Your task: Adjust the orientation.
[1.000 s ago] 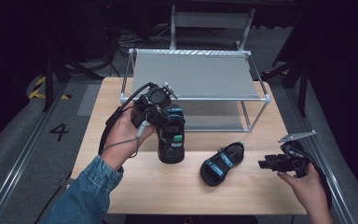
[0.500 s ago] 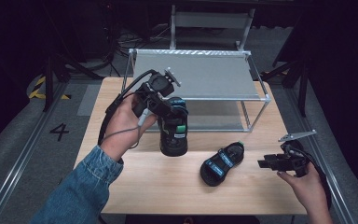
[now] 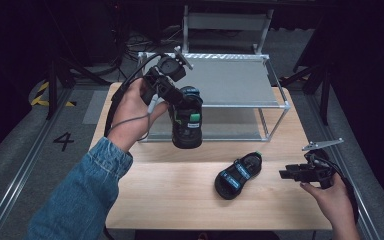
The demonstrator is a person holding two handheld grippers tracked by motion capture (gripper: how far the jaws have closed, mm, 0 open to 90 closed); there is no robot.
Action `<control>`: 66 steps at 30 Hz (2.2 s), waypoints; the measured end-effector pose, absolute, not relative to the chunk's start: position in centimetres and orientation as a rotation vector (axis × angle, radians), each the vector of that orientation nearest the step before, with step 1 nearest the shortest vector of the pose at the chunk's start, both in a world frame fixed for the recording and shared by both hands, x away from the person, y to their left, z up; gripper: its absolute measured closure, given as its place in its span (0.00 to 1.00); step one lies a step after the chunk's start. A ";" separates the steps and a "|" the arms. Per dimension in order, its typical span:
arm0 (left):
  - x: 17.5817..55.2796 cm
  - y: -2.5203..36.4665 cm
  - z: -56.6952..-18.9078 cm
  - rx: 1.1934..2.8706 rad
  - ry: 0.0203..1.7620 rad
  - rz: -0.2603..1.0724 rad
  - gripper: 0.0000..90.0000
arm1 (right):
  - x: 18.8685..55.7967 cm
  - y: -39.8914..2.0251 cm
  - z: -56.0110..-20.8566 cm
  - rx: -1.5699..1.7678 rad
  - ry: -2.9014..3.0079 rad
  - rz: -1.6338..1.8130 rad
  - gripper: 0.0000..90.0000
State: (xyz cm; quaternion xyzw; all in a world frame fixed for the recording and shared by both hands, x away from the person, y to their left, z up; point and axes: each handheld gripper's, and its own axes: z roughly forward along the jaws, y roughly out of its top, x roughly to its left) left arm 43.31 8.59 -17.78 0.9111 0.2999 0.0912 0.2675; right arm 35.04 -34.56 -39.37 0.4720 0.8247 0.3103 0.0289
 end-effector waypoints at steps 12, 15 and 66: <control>47.0 9.1 -16.3 2.412 0.839 0.265 0.79 | 34.7 -36.0 -39.1 1.477 2.518 0.994 0.61; 47.8 9.1 -16.1 2.413 0.846 0.277 0.79 | 34.6 -35.9 -39.2 1.473 2.522 0.998 0.61; 58.0 5.1 -22.1 2.400 0.814 0.109 0.78 | 31.7 -37.7 -40.4 1.554 2.495 0.955 0.61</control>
